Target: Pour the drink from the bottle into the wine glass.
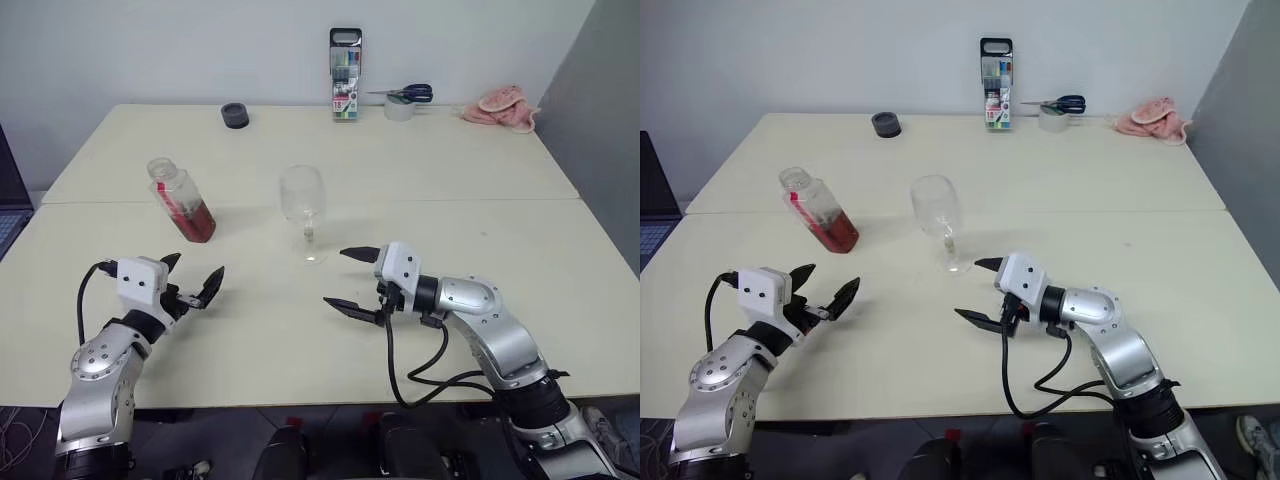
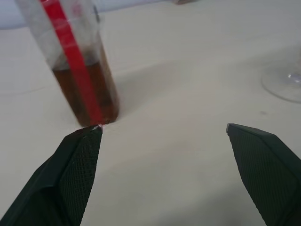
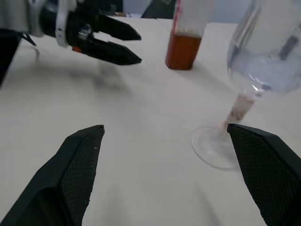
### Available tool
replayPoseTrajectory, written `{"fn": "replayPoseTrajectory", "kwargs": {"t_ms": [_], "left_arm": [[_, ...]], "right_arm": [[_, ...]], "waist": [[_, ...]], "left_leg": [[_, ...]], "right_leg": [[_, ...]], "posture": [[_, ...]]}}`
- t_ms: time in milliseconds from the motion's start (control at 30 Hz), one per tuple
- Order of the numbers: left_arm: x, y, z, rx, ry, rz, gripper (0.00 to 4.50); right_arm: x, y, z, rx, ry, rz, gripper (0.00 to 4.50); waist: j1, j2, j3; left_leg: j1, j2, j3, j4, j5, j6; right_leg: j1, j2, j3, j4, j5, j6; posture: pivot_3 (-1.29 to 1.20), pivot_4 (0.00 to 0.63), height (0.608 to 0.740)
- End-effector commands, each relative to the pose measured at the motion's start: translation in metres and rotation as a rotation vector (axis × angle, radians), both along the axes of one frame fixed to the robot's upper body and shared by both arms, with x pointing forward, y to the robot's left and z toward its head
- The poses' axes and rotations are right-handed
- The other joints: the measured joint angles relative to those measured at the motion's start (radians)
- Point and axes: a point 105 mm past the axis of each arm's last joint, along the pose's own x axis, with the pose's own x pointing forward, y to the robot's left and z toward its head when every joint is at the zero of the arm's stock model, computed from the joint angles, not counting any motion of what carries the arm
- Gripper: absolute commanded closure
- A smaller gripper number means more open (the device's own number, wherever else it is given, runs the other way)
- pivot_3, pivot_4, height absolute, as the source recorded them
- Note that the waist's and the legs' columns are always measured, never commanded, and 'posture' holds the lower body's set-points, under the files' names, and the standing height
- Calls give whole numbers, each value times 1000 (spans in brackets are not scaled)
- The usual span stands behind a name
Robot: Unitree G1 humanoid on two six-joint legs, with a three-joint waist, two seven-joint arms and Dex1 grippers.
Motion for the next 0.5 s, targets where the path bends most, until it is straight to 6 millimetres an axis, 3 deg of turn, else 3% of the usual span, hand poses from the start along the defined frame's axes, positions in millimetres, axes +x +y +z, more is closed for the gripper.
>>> {"fn": "replayPoseTrajectory", "kwargs": {"t_ms": [33,300,500], "left_arm": [[7,13,18,34,-57,43,0],[24,14,32,31,-62,18,0],[34,7,42,23,-70,-23,0]], "right_arm": [[-9,3,19,31,-30,43,34],[-24,4,40,71,14,123,34],[-25,4,47,79,3,113,34]], "waist": [[4,0,0],[7,-1,0],[8,-1,0]], "left_leg": [[0,0,0,0,0,0],[0,0,-1,0,0,0],[0,0,-1,0,0,0]], "right_leg": [[0,0,0,0,0,0],[0,0,-1,-1,0,0],[0,0,-1,-1,0,0]], "posture": [[0,150,740],[0,150,740],[0,150,740]]}}
